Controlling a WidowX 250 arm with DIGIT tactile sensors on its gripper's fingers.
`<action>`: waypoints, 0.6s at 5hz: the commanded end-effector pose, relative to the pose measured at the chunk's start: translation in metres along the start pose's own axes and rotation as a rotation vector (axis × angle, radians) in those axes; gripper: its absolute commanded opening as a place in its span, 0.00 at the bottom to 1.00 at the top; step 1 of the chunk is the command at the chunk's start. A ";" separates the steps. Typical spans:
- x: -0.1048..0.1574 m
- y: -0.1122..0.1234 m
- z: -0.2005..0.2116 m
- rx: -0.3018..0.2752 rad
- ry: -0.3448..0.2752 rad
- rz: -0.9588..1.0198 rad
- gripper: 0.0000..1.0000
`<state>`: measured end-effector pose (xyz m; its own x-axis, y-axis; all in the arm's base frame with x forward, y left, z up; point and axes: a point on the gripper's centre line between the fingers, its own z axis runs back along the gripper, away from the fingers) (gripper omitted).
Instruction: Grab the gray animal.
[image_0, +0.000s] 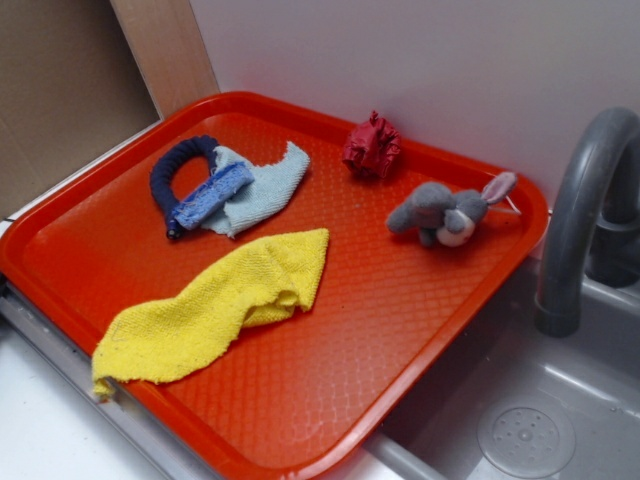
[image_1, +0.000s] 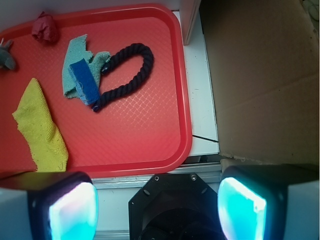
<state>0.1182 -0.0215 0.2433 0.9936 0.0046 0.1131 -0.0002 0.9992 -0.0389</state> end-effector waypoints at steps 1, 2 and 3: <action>0.000 0.000 0.000 0.000 0.000 0.000 1.00; 0.024 -0.033 -0.013 -0.021 -0.084 -0.036 1.00; 0.041 -0.062 -0.024 -0.052 -0.155 -0.027 1.00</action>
<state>0.1616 -0.0822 0.2182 0.9695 -0.0061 0.2450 0.0249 0.9970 -0.0736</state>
